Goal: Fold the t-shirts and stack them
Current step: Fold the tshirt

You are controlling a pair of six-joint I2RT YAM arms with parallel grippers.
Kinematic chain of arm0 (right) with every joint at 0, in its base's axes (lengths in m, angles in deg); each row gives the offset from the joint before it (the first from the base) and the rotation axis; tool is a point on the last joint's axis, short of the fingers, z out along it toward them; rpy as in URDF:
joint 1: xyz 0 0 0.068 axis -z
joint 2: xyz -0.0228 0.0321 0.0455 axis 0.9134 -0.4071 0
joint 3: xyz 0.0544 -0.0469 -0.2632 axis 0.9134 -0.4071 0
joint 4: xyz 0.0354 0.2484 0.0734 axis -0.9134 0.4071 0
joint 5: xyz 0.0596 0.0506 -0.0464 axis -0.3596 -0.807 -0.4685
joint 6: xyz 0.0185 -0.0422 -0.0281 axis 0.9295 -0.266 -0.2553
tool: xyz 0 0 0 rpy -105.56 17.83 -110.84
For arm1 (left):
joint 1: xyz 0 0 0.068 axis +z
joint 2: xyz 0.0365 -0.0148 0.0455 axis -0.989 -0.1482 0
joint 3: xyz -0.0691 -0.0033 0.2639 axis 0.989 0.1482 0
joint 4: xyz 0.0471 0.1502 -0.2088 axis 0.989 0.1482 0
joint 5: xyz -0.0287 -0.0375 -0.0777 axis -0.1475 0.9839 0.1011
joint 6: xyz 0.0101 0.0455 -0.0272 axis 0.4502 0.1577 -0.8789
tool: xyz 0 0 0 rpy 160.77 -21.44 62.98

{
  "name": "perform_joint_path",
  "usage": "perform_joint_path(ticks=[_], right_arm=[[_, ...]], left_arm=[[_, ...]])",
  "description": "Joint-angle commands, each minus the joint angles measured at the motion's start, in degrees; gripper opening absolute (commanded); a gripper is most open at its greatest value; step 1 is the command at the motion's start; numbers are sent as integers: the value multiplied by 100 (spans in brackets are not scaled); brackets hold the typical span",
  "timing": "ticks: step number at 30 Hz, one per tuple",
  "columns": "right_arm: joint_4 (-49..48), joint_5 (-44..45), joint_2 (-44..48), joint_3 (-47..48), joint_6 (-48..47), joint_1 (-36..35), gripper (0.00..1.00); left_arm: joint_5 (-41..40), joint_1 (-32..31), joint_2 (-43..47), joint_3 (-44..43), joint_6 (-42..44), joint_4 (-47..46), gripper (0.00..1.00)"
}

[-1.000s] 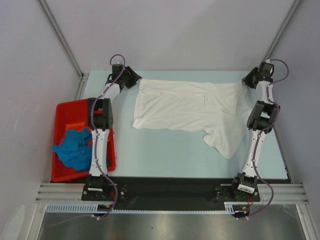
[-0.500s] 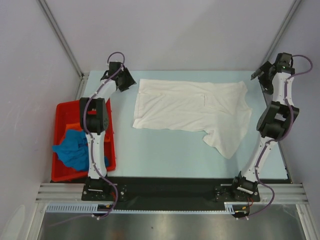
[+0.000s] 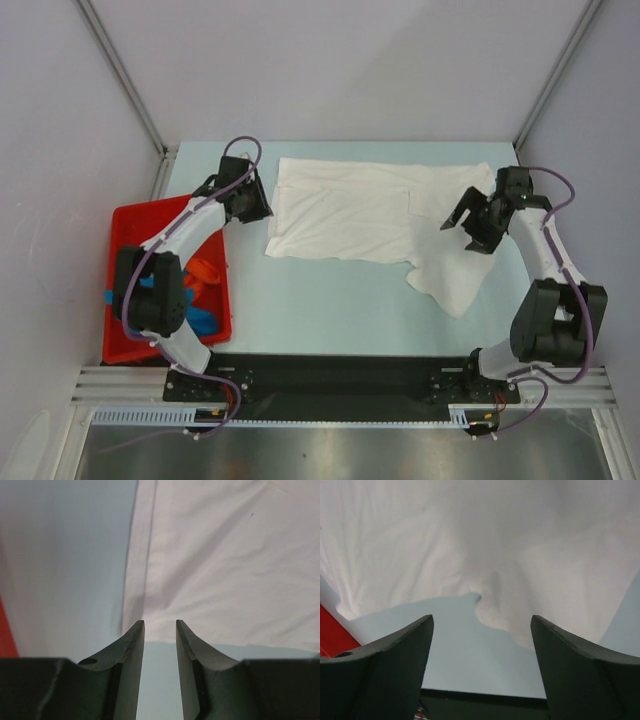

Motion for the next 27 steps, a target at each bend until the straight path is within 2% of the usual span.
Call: perform_joint_path(ticks=[1, 2, 3, 7, 13, 17, 19, 23, 27], right_arm=[[-35, -123, 1150, -702, -29, -528, 80], [-78, -149, 1579, -922, 6, -581, 65], [-105, -167, 1801, -1368, 76, -616, 60], [-9, -220, 2435, -1908, 191, -625, 53], [360, -35, 2840, -2014, 173, -617, 57], [483, 61, 2954, -2032, 279, -599, 64], [501, 53, 3051, -2084, 366, -538, 67], [510, -26, 3192, -2356, 454, -47, 67], [545, 53, 3095, -2427, 402, 95, 68]], left_arm=[[-520, 54, 612, 811, 120, 127, 36], [-407, 45, 709, 971, 199, 66, 36], [-406, 36, 701, 1068, 217, 65, 36], [-188, 36, 376, 1219, 270, -5, 38], [42, 36, 147, 1236, 156, -128, 43], [42, 36, -107, 1210, 50, -111, 48], [121, 36, -291, 1149, 7, -102, 49], [148, 36, -441, 1113, -108, -58, 45], [78, 36, -538, 1105, -178, -23, 46]])
